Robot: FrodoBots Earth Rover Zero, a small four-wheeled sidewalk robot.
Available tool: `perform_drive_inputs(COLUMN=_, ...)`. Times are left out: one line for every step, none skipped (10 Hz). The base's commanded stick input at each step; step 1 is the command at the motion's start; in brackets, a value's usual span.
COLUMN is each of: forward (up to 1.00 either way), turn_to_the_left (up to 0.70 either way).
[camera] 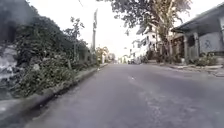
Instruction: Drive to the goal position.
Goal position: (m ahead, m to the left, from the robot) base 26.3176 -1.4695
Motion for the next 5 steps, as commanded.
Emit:
perform_drive_inputs(forward=1.00, turn_to_the_left=0.00)
perform_drive_inputs(forward=1.00, turn_to_the_left=-0.10)
perform_drive_inputs(forward=1.00, turn_to_the_left=-0.29)
perform_drive_inputs(forward=1.00, turn_to_the_left=-0.39)
perform_drive_inputs(forward=1.00, turn_to_the_left=-0.40)
